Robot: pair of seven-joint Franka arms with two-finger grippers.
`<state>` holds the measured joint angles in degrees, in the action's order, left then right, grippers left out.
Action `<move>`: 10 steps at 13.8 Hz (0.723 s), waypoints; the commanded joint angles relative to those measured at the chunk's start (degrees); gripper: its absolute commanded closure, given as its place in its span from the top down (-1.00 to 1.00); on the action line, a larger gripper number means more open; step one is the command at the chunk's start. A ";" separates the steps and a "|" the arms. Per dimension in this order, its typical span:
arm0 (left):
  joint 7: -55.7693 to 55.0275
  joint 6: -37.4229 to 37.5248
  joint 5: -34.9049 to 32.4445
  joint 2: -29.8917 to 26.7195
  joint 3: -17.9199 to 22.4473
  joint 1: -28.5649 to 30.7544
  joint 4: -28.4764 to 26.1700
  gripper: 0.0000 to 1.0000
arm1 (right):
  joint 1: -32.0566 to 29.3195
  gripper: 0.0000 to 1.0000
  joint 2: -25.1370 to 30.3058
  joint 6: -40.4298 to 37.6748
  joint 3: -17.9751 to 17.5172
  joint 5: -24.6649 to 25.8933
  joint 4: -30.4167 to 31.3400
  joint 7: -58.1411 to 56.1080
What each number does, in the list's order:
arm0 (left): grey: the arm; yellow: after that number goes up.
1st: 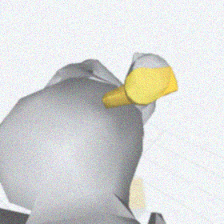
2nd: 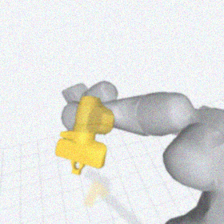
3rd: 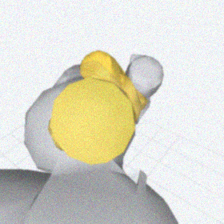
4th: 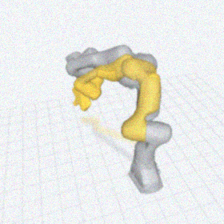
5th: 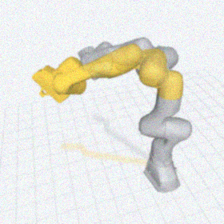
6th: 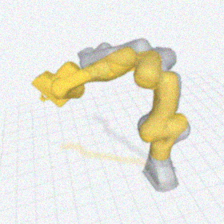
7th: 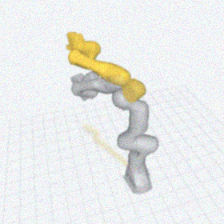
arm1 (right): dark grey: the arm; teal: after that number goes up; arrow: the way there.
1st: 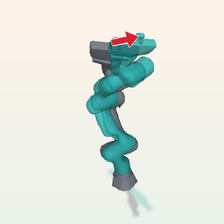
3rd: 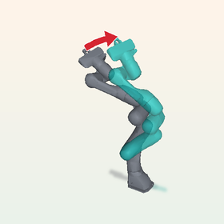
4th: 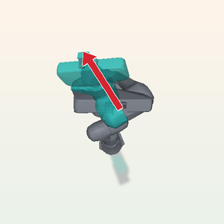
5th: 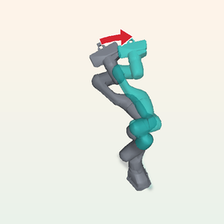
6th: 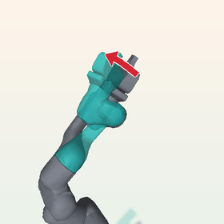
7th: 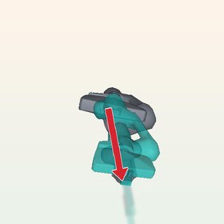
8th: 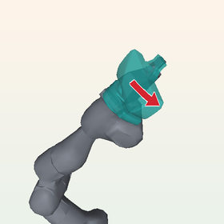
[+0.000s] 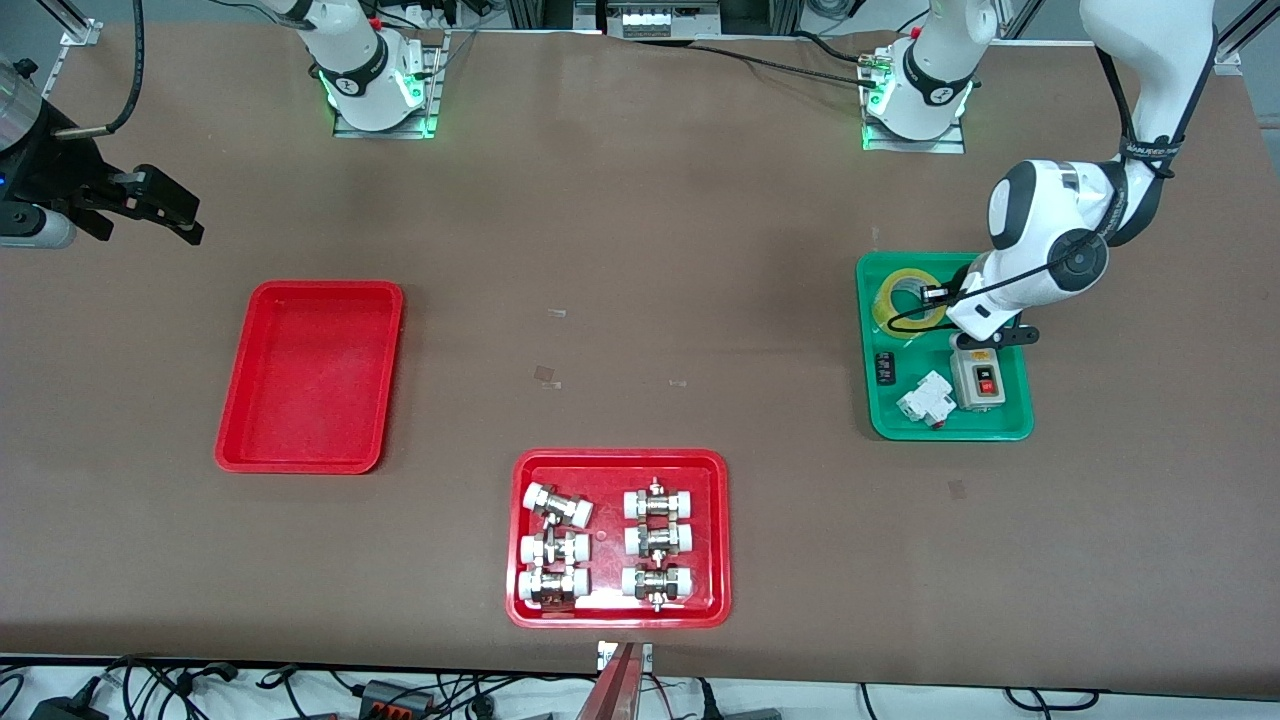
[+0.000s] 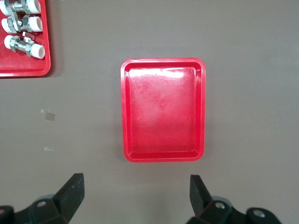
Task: Left arm passes tape to right arm into tray
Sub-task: 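Close the left gripper on the tape roll's rim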
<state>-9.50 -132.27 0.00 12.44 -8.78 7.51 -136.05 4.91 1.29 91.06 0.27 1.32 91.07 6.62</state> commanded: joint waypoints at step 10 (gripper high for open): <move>0.19 41.82 6.85 -6.12 -11.23 0.40 41.26 -0.99 | -0.70 1.00 -0.32 -0.88 -0.09 0.18 -0.20 -0.03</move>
<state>-9.37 -95.49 4.58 4.99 -15.66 7.79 -104.37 4.74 1.07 90.94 0.37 1.32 91.09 6.70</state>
